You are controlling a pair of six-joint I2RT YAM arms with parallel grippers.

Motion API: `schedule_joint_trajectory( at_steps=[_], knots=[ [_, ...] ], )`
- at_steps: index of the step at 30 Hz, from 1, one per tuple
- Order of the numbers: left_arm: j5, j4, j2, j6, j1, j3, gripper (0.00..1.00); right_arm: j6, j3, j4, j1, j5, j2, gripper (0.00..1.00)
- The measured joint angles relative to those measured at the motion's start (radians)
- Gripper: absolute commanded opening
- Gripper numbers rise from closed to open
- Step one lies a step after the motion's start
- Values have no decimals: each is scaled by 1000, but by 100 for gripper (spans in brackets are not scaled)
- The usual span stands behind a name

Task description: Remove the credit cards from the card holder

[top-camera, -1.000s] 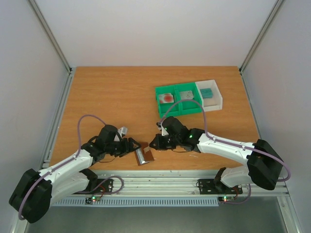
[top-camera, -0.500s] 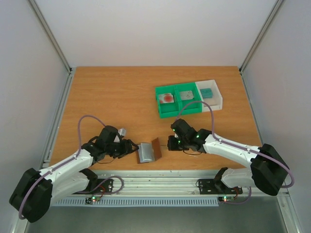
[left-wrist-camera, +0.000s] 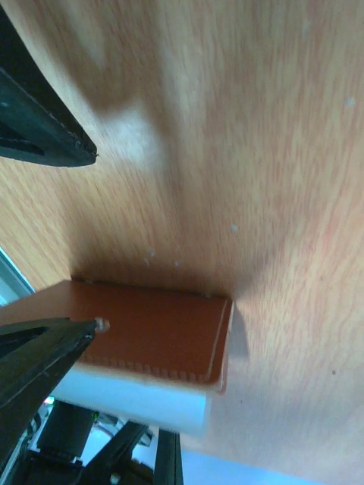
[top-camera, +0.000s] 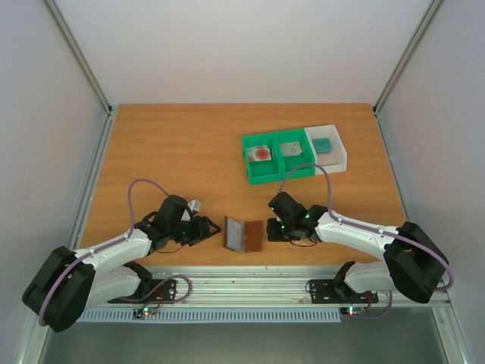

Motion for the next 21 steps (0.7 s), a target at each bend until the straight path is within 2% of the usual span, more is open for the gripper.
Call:
schedule_joint_trajectory(
  at_steps=[7,12,21],
  knots=[
    [48,140,17,-46,0,-5,63,-8,0,13,0,-18,-21,1],
    [59,220,47,-66,0,-10,60,-13,0,22,-1,-23,-28,1],
    [35,222,83,-60,0,-18,52,-12,-19,22,-2,-9,-12,1]
  ],
)
